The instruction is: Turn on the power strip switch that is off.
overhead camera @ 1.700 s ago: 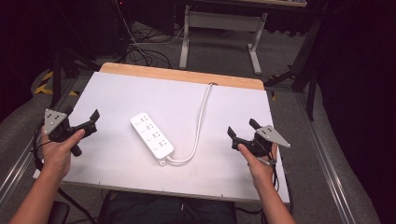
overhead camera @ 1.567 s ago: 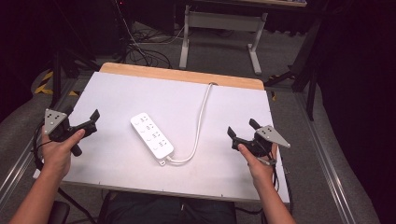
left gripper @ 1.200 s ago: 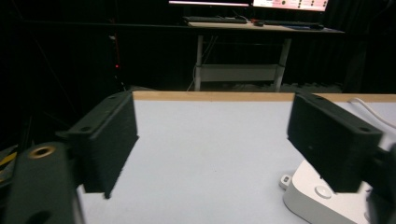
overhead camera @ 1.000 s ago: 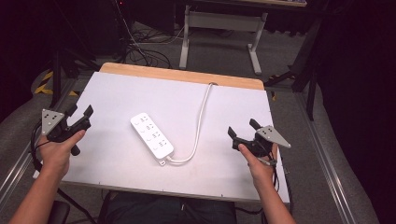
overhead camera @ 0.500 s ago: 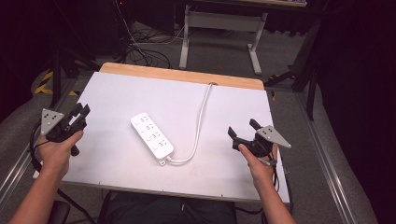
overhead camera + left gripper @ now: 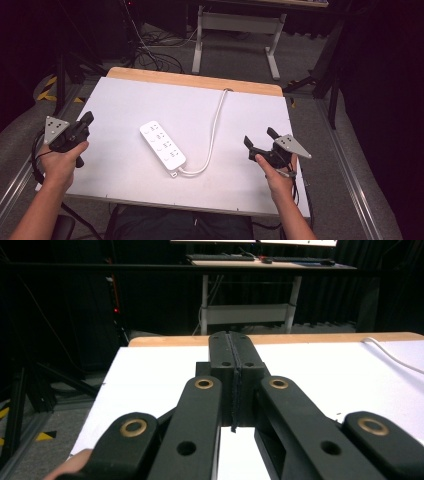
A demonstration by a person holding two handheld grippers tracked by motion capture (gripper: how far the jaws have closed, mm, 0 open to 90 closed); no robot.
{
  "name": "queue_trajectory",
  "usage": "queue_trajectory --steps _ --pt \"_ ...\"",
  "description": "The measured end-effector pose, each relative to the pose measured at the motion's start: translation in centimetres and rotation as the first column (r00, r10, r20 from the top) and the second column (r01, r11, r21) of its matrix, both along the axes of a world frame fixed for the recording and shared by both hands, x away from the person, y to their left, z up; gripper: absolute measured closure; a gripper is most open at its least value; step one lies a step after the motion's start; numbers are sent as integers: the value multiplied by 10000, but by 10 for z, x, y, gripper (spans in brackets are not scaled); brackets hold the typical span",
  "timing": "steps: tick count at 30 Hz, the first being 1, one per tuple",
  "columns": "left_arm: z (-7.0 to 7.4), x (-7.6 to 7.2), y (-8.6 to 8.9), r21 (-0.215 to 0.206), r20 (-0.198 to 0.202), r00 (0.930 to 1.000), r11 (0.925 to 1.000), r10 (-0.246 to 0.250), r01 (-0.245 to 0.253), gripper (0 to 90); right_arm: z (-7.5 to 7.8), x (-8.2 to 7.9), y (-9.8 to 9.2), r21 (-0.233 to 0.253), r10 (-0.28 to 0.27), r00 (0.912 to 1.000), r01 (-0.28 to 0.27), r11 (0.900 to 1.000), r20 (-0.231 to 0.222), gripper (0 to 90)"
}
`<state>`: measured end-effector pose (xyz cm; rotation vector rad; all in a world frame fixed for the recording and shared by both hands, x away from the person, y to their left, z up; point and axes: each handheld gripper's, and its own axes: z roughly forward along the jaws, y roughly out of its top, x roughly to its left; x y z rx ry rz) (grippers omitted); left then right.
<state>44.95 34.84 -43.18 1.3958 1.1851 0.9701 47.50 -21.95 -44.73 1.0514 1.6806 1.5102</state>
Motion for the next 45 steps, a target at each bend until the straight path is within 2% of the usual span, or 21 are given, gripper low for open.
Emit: queue_trajectory --steps 3,8,11,16,18,20,32,39,41,42,44,45 --pt "1 0 0 -31 -18 10000 10000 -44 44 900 0 0 0 14 23 10000 -23 10000 -6 71" --pt "3 -1 0 -252 -306 9995 9996 -114 106 900 0 0 0 17 46 10000 -46 10000 -21 74" --pt "6 -2 0 -313 -306 9994 9994 -170 160 900 0 0 0 14 34 10000 -34 10000 -42 74" --pt "12 -4 0 -309 -218 9996 9993 -197 190 900 0 0 0 18 26 10000 -26 10000 -29 75" --pt "14 -5 0 -275 -247 9991 9990 -349 342 900 0 0 0 36 21 10000 -21 10000 -32 75" --pt "15 -3 0 -231 -418 9979 9986 -486 477 900 0 0 -1 50 8 10000 -8 10000 -37 75" --pt "19 4 -3 -99 -663 9947 9969 -787 782 900 -1 -2 -3 73 -65 10000 65 10000 -43 75" --pt "22 8 -7 -103 -1102 9854 9916 -1294 1291 900 -1 -4 -5 64 -138 9999 138 9999 -37 76" --pt "23 10 -10 -14 -1346 9790 9881 -1528 1541 900 -1 -4 -5 67 -148 9999 149 9999 -44 77" --pt "23 10 -10 -14 -1346 9790 9881 -1528 1541 900 -1 -4 -5 67 -148 9999 149 9999 -44 77" --pt "24 11 -13 158 -1603 9737 9859 -1620 1667 900 -1 -5 -5 83 -153 9999 154 9998 -47 77" --pt "24 12 -14 248 -1594 9733 9850 -1650 1710 900 -1 -5 -6 82 -153 9999 154 9998 -46 77"
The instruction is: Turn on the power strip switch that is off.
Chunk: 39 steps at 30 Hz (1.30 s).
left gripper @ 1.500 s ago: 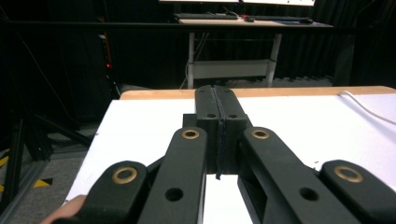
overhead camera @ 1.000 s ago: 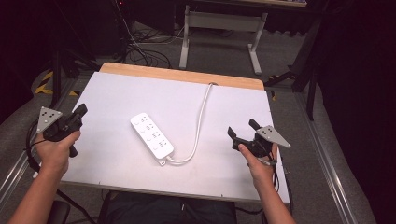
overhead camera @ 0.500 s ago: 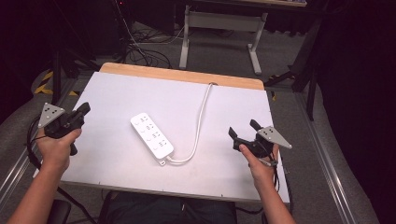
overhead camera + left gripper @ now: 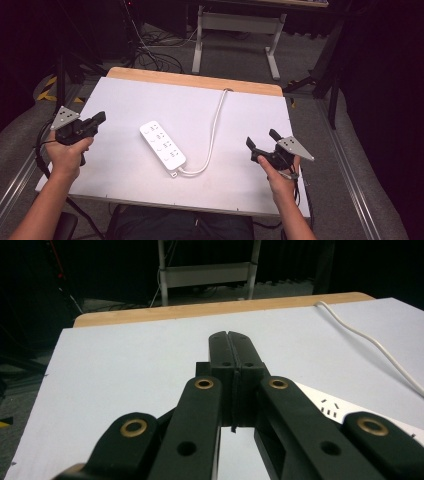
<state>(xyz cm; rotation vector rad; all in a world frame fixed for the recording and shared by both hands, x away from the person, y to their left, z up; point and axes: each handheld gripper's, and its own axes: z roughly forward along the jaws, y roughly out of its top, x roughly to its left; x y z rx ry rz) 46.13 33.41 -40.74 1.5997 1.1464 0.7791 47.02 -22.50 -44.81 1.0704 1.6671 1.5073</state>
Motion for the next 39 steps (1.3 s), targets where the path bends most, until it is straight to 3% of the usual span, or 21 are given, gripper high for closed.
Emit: queue_trajectory --steps 6,19,29,39 --pt "1 2 -9 380 -124 9997 9990 -216 221 900 0 0 0 -2 13 10000 -13 10000 9 78" --pt "0 9 -21 496 -684 9948 9956 -757 791 900 0 0 0 -32 13 10000 -13 10000 10 80" --pt "-2 11 -24 560 -850 9911 9926 -1024 1073 900 0 0 0 -53 32 10000 -32 10000 12 85" --pt "-5 15 -38 842 -1193 9736 9751 -1948 2054 900 0 0 1 -55 41 10000 -41 10000 12 87"
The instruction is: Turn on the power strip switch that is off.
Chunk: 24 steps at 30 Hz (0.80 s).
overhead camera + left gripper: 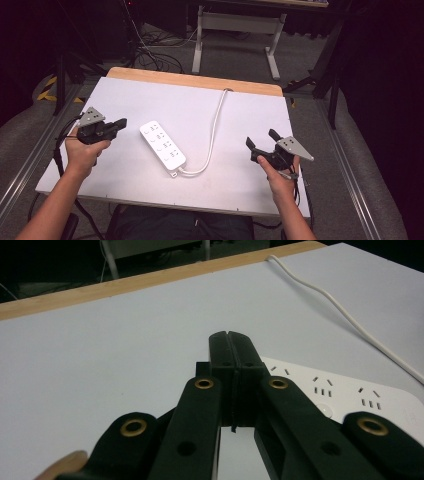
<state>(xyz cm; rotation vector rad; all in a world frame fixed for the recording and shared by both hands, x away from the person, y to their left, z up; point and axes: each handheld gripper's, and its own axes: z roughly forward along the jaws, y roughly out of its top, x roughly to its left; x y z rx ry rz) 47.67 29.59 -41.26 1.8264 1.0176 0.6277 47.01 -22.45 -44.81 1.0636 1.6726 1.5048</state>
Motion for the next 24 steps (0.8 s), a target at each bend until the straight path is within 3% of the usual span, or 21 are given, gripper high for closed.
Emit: queue_trajectory --steps 8,24 --pt "-3 2 -6 267 -337 9981 9983 -508 517 900 0 0 0 1 12 10000 -12 10000 -2 87" --pt "-6 6 -14 687 -616 9933 9924 -982 1024 900 0 0 0 16 -1 10000 1 10000 14 88"
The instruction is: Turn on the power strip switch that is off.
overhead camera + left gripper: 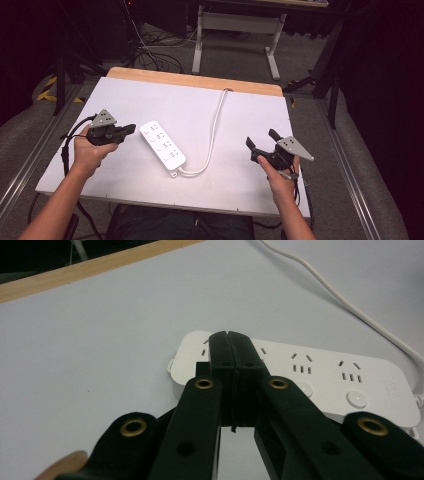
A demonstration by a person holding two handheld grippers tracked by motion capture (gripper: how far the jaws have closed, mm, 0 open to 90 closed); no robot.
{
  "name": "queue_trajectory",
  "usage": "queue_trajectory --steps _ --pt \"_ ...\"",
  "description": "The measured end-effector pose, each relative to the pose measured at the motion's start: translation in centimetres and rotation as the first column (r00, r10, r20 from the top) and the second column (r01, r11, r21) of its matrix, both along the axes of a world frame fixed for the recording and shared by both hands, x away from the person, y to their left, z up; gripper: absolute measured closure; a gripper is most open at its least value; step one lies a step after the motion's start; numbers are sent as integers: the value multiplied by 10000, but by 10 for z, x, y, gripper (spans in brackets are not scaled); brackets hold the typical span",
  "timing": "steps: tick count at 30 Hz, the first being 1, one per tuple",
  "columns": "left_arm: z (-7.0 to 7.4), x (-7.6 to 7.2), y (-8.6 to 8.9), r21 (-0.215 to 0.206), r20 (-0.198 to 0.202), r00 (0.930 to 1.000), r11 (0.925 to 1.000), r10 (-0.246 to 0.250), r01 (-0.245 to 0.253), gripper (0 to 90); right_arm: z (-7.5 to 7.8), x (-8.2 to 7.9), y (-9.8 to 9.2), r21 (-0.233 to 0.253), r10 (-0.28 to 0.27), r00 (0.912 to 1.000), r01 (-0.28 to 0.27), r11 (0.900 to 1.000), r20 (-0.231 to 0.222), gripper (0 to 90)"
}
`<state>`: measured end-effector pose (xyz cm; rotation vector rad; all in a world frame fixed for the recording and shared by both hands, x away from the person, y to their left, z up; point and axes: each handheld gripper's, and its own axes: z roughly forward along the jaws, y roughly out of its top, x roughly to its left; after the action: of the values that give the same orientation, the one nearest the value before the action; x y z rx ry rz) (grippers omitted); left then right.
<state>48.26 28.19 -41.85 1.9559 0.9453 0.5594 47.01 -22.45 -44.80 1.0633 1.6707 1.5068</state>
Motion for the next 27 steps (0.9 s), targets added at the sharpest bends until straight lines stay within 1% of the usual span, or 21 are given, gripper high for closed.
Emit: queue_trajectory --steps 10,13,14,15,16,17,19,23,27 --pt "-1 1 -2 84 -33 9999 9999 -96 96 900 0 0 1 -5 41 10000 -41 10000 -11 90" --pt "-1 2 -1 172 -14 10000 9998 -85 85 900 0 -1 1 -17 22 10000 -22 10000 -3 90" --pt "-1 2 -2 144 -67 9999 9998 -100 101 900 0 -1 1 -30 20 10000 -20 10000 -3 90" --pt "-2 3 -2 249 -66 9999 9996 -151 153 900 0 -1 1 -32 16 10000 -16 10000 -4 90" --pt "-2 3 -2 249 -66 9999 9996 -151 153 900 0 -1 1 -33 8 10000 -7 10000 3 90" --pt "-2 4 -4 178 -92 9998 9997 -168 169 900 0 -2 0 -53 -4 10000 4 10000 7 90" --pt "-2 4 -6 198 -140 9995 9994 -285 287 900 0 -2 0 -101 -10 10000 10 9999 4 90" --pt "-3 6 -9 372 -117 9993 9986 -362 366 900 0 -3 1 -101 -35 10000 35 9999 -23 90" --pt "-5 8 -13 357 -248 9986 9982 -473 481 900 -1 -4 1 -179 -65 10000 65 9998 -31 90"
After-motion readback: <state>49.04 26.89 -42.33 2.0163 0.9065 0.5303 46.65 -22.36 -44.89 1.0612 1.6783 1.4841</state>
